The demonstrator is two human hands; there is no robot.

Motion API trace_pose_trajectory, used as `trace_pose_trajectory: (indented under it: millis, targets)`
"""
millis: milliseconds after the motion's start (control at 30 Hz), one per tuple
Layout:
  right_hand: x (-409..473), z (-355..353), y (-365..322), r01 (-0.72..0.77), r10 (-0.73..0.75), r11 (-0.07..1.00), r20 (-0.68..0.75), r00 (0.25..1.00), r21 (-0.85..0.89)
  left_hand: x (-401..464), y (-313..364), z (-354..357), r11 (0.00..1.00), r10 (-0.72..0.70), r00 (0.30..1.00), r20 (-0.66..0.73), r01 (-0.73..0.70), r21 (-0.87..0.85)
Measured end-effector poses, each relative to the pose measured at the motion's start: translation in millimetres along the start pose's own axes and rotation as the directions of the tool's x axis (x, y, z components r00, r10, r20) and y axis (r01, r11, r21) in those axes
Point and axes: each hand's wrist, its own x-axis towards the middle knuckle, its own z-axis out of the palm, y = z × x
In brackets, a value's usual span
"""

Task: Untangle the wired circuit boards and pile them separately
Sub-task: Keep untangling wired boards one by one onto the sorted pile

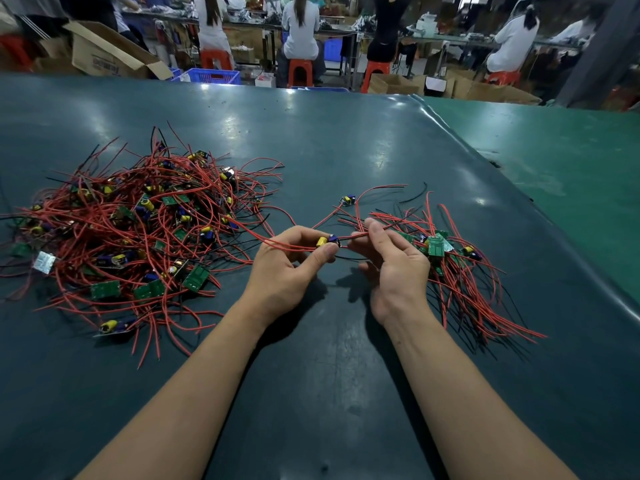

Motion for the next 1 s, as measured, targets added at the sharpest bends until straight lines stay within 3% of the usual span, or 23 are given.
trace_pose_trajectory:
  millis: [200,367,467,667,1000]
  targets:
    - [2.4,-0.8,0.8,-0.047,0.048,0.997,-0.019,0.999,0.059,-1.9,3.8,0.0,0.998,-0.003,0.998,0.056,0.007,-0.060]
    - [9.2,-5.5,2.1,0.198,-0.206,0.971,-0.048,0.977,-0.136,-2.0,3.4,-0.8,0.998,-0.002,0.999,0.038,0.004,-0.067]
    - [12.4,-8.3,2.0,0.256,-0.277,0.950,-0.106,0.955,-0.177,-1.5,1.9,-1.3,0.998,-0.014,0.999,0.037,0.016,-0.068]
    - [16.9,-9.4,-1.4,0.164,-0.156,0.986,-0.191,0.969,0.025,-1.0,0.0,-0.6,0.998,-0.028,0.998,0.052,0.031,-0.054]
    - [17.3,-13.6,-8.5,0.244,-0.253,0.967,-0.173,0.952,-0.071,-3.0,4.5,-1.8,0.997,-0.012,0.999,0.034,0.015,-0.080]
